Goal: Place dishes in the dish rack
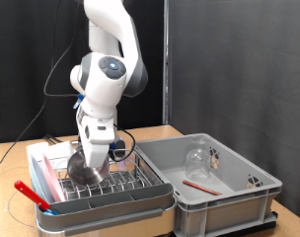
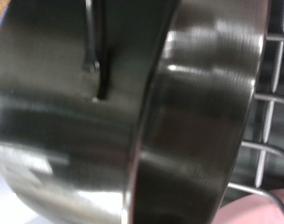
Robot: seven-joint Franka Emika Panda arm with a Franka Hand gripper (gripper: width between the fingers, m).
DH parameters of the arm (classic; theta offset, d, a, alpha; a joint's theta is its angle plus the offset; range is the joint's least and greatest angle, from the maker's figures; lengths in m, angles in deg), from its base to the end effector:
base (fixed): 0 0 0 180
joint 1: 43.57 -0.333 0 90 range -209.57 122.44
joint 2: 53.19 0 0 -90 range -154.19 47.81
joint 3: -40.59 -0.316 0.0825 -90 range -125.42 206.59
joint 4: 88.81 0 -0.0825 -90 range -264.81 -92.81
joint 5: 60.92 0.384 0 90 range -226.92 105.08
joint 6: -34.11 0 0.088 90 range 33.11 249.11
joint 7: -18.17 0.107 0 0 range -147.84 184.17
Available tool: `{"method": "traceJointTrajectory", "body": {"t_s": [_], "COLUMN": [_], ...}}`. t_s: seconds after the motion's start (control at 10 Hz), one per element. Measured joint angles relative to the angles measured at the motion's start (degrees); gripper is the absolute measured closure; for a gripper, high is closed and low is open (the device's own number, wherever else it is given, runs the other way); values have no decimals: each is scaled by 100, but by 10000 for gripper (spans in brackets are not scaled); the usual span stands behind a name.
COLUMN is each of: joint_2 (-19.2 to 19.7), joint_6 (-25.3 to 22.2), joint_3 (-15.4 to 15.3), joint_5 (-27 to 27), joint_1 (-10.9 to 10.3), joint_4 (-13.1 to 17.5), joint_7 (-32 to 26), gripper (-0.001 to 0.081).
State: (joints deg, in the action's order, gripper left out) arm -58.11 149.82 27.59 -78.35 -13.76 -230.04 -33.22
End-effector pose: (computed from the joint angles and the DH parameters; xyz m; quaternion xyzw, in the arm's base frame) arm 0.4030 -0.1409 0.3044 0.9014 0.3718 -0.2219 0.0089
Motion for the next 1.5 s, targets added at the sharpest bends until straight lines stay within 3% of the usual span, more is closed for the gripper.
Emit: {"method": "traceJointTrajectory", "body": {"t_s": [0.4, 0.8, 1.3, 1.5], "joint_2": [168, 246, 560, 747], "joint_6": [267, 577, 672, 330], "joint_3": [-13, 29, 36, 21], "joint_5": [-311, -274, -236, -113], "joint_1": [8, 23, 23, 20], "joint_4": [20, 222, 912, 1247], "joint_7": [593, 737, 1006, 817], "gripper": [2, 2, 2, 2]}}
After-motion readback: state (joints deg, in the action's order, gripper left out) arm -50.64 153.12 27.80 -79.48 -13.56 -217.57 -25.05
